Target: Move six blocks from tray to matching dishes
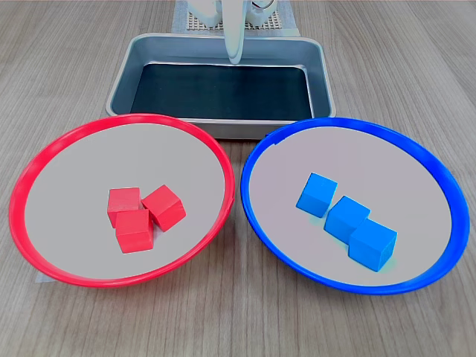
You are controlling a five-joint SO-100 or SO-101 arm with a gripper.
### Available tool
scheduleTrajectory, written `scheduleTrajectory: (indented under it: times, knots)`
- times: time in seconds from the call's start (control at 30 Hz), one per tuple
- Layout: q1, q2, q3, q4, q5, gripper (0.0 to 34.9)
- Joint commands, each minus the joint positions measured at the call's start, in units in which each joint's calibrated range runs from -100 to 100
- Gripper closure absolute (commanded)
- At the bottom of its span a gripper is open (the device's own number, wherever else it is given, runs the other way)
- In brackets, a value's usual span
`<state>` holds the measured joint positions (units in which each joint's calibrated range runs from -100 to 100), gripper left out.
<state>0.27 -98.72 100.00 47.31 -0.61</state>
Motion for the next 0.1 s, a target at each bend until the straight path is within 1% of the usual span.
scheduleTrajectory:
  times: [0.0,0.07]
  knots:
    - [0.3,-0.3,0.0,0.1,-0.3,34.6]
    - [0.3,-0.3,0.0,0.1,-0.3,34.6]
